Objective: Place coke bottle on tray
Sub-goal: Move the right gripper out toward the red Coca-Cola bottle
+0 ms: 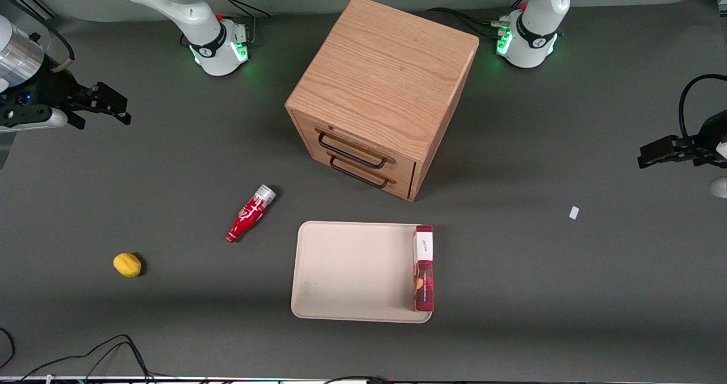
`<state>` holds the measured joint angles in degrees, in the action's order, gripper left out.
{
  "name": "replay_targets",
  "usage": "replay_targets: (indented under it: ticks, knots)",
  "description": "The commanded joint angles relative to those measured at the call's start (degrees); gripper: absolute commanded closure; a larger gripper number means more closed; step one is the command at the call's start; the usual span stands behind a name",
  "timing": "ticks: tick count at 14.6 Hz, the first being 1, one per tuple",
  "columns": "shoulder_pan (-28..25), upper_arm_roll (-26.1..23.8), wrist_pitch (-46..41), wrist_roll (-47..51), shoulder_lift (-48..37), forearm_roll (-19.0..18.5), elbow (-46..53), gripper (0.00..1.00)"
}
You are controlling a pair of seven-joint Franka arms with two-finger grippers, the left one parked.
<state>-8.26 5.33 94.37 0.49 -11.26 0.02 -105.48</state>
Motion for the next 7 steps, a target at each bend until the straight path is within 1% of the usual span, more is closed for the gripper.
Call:
replay_targets:
  ticks: [1, 7]
  knots:
    - [-0.62, 0.03, -1.73, 1.26, 0.62, -1.07, 1.68, 0.0]
    - [-0.71, -0.06, -1.99, 4.42, 2.81, -0.72, 3.17, 0.0]
